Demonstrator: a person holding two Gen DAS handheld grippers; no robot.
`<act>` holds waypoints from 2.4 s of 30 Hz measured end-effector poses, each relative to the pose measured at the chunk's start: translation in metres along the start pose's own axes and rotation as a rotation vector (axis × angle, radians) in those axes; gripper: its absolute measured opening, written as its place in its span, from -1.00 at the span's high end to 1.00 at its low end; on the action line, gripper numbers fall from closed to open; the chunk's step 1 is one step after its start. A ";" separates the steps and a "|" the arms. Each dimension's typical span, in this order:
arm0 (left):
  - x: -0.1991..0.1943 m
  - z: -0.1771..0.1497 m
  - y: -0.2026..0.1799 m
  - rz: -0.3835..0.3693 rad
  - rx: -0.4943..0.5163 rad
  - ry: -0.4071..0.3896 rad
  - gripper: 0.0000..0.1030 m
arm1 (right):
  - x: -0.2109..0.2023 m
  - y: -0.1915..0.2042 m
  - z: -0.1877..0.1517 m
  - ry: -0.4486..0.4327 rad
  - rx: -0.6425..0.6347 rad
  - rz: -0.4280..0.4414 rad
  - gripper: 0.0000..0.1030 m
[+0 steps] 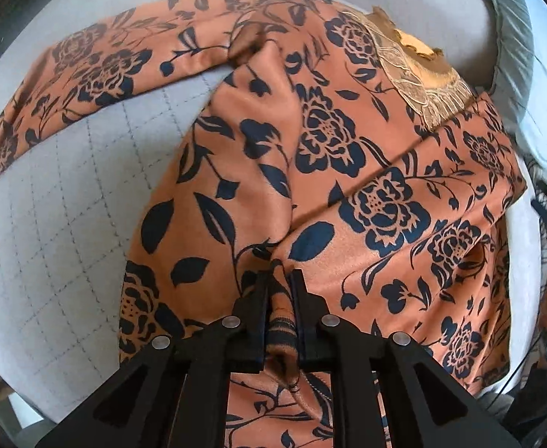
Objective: Fold small clothes
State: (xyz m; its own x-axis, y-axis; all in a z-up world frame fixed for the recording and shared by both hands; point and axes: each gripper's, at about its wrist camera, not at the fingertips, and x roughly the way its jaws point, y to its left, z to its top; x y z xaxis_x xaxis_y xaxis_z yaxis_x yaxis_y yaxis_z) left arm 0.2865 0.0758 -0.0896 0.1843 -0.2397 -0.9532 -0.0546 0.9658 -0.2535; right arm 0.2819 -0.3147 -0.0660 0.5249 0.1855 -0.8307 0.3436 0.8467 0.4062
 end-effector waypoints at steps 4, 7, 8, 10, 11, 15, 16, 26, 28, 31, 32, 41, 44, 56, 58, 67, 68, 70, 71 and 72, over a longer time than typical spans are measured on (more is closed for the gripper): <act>0.008 0.001 0.001 -0.003 -0.004 0.022 0.77 | 0.011 -0.001 0.000 0.102 -0.125 -0.150 0.12; 0.010 -0.002 -0.004 0.005 0.007 0.018 0.77 | 0.033 -0.002 -0.003 0.154 -0.198 -0.209 0.20; 0.005 -0.003 -0.002 0.005 0.008 0.018 0.77 | 0.039 0.001 -0.004 0.161 -0.220 -0.202 0.25; 0.010 -0.002 -0.002 0.007 0.012 0.017 0.77 | 0.041 0.005 -0.002 0.109 -0.236 -0.189 0.34; 0.009 -0.001 -0.001 0.008 0.013 0.016 0.77 | 0.042 0.005 0.000 0.074 -0.222 -0.177 0.32; 0.013 -0.001 -0.002 0.010 0.016 0.009 0.82 | 0.066 0.000 -0.009 0.151 -0.239 -0.208 0.87; -0.004 -0.009 -0.001 0.010 0.012 -0.005 0.83 | 0.062 -0.002 -0.007 0.137 -0.225 -0.201 0.88; 0.003 -0.026 -0.021 0.120 0.111 -0.015 0.75 | 0.048 -0.022 0.003 0.125 -0.104 -0.287 0.89; 0.001 -0.025 -0.027 0.127 0.124 -0.032 0.61 | 0.038 -0.017 0.005 0.109 -0.111 -0.294 0.73; -0.017 -0.023 -0.026 0.086 0.109 -0.103 0.30 | 0.014 0.006 0.000 0.045 -0.130 -0.293 0.65; -0.024 -0.022 -0.024 0.075 0.097 -0.124 0.25 | 0.005 0.015 -0.004 0.021 -0.150 -0.293 0.59; -0.103 -0.032 0.053 -0.035 -0.175 -0.367 -0.09 | -0.079 0.097 -0.093 -0.121 -0.172 -0.075 0.03; -0.131 -0.046 0.122 -0.066 -0.372 -0.406 -0.11 | -0.080 0.141 -0.122 -0.046 -0.187 0.055 0.03; -0.154 -0.107 0.345 0.041 -0.947 -0.361 -0.19 | -0.040 0.263 -0.189 0.134 -0.330 0.184 -0.07; -0.143 -0.113 0.362 0.034 -1.023 -0.341 -0.19 | -0.033 0.275 -0.199 0.146 -0.340 0.189 -0.07; -0.106 -0.060 0.345 -0.077 -0.877 -0.302 0.80 | -0.017 0.308 -0.215 0.181 -0.403 0.200 -0.07; -0.107 -0.060 0.346 -0.081 -0.887 -0.315 0.83 | -0.017 0.308 -0.213 0.180 -0.403 0.203 -0.07; -0.118 -0.068 0.346 -0.123 -0.925 -0.375 0.85 | -0.017 0.307 -0.209 0.175 -0.398 0.207 -0.07; -0.128 -0.074 0.344 -0.145 -0.939 -0.411 0.87 | -0.018 0.307 -0.208 0.174 -0.396 0.210 -0.07; -0.139 -0.080 0.338 -0.182 -0.934 -0.457 0.88 | -0.018 0.307 -0.206 0.171 -0.392 0.218 -0.07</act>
State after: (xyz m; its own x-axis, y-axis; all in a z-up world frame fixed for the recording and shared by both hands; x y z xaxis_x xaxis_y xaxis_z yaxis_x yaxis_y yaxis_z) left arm 0.1639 0.4276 -0.0564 0.6072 -0.1254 -0.7846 -0.6871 0.4130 -0.5977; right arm 0.2178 0.0446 -0.0052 0.4049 0.4312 -0.8063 -0.0975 0.8971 0.4309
